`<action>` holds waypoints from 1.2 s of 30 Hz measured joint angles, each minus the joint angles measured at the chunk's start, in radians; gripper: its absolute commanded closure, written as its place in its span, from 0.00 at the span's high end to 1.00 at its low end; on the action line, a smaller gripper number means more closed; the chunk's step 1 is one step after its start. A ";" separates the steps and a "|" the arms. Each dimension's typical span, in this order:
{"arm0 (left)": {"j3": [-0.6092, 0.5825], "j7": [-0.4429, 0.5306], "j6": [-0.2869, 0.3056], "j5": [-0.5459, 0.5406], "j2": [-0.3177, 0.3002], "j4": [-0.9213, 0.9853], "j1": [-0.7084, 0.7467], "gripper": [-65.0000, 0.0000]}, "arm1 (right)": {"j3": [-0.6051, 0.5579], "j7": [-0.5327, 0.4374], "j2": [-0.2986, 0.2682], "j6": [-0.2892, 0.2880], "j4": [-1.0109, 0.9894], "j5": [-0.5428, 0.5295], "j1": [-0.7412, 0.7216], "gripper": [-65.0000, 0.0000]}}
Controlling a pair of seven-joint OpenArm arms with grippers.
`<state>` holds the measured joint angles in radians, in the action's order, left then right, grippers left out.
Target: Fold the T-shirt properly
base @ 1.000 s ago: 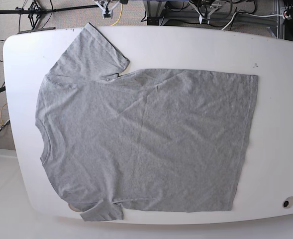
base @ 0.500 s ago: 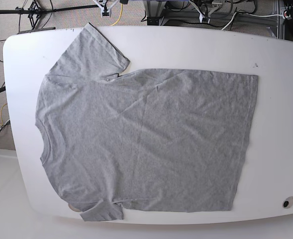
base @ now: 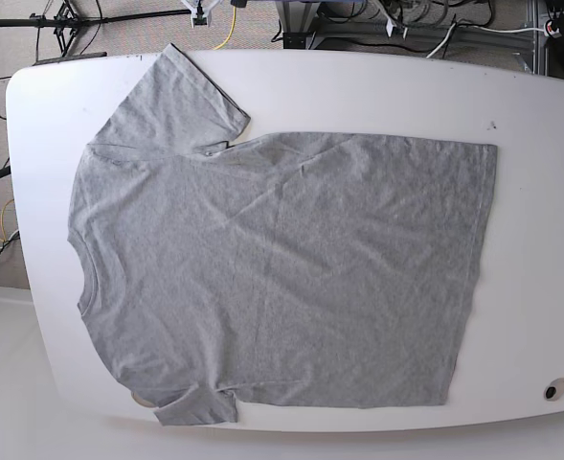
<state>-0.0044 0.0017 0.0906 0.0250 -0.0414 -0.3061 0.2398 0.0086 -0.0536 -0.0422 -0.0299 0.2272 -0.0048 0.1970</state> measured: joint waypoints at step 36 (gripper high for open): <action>0.009 0.085 0.000 0.003 -0.017 0.049 -0.006 0.00 | -0.015 -0.035 -0.011 0.004 -0.005 -0.003 0.049 0.00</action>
<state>0.0048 0.0872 0.0906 0.0284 -0.0586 -0.2569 0.2333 -0.0067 -0.0883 -0.0528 -0.0261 0.2218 -0.0082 0.2462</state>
